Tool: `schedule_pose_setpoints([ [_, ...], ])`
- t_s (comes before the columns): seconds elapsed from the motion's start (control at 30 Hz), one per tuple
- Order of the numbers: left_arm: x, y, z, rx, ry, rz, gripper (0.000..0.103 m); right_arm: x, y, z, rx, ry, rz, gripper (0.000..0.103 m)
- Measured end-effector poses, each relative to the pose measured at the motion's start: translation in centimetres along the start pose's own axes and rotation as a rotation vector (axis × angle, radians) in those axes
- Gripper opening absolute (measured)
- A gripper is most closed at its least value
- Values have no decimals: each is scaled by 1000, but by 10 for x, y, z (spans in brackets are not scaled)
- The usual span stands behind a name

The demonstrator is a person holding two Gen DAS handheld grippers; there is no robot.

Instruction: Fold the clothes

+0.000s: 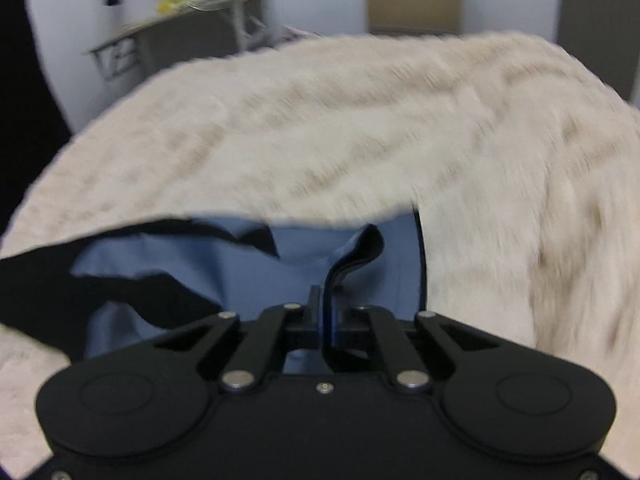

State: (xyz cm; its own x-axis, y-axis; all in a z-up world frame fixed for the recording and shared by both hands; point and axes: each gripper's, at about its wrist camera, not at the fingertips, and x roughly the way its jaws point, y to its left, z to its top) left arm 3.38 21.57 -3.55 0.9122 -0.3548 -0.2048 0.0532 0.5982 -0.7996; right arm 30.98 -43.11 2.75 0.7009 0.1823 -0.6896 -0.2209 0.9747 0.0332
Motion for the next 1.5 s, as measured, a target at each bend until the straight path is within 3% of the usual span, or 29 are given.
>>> schedule_pose_setpoints([
  [0.1, -1, 0, -3, -2, 11, -4, 81, -2, -16, 35, -17, -30, -24, 6],
  [0.17, 0, 0, -3, 3, 17, -4, 81, 22, -16, 45, -56, 54, -110, 16],
  [0.23, 0, -1, -4, 6, 23, -3, 81, 40, -8, 41, -105, 116, -196, 38],
  [0.3, 0, -1, -5, 8, 32, 7, 81, 51, 12, 31, -203, 118, -339, 42],
  [0.33, -1, -1, -5, 8, 32, 6, 81, 46, 16, 27, -201, 95, -383, 51],
  [0.4, -2, 0, -5, 3, 28, 0, 81, 37, 22, 21, -166, 57, -456, 59],
  [0.47, -1, 1, -5, -3, 29, -1, 81, 14, 26, 7, -36, -25, -474, 60],
  [0.6, 1, 4, -5, -11, 33, -9, 81, -28, 20, -38, 321, -156, -339, 73],
  [0.7, -1, 4, -5, -10, 33, -18, 81, -26, 13, -74, 531, -150, -218, 73],
  [0.8, -4, 5, -5, -15, 32, -26, 81, -3, 13, -98, 595, -141, -196, 73],
  [0.97, -4, 7, -5, -27, 21, -35, 81, 36, -2, -102, 671, -197, -166, 71],
  [1.0, -3, 7, -5, -27, 21, -32, 81, 37, -6, -101, 707, -223, -155, 54],
  [1.03, -2, 7, -5, -27, 21, -29, 81, 35, -15, -100, 766, -276, -96, 13],
  [1.1, -2, 7, -4, -26, 22, -32, 81, 22, -26, -91, 811, -322, -24, 4],
  [1.23, -1, 8, -4, -28, 22, -44, 81, -38, -6, -60, 582, -414, -6, 4],
  [1.3, 0, 9, -3, -31, 24, -52, 81, -85, -1, -58, 528, -495, -3, 4],
  [1.37, 0, 9, -3, -31, 25, -56, 81, -109, -9, -67, 473, -506, -56, 4],
  [1.4, 0, 9, -3, -31, 25, -59, 81, -113, -16, -74, 437, -470, -119, 6],
  [1.47, -1, 8, -3, -28, 26, -67, 81, -107, -32, -88, 365, -323, -310, 33],
  [1.5, -2, 8, -4, -28, 25, -70, 81, -102, -39, -93, 346, -240, -413, 37],
])
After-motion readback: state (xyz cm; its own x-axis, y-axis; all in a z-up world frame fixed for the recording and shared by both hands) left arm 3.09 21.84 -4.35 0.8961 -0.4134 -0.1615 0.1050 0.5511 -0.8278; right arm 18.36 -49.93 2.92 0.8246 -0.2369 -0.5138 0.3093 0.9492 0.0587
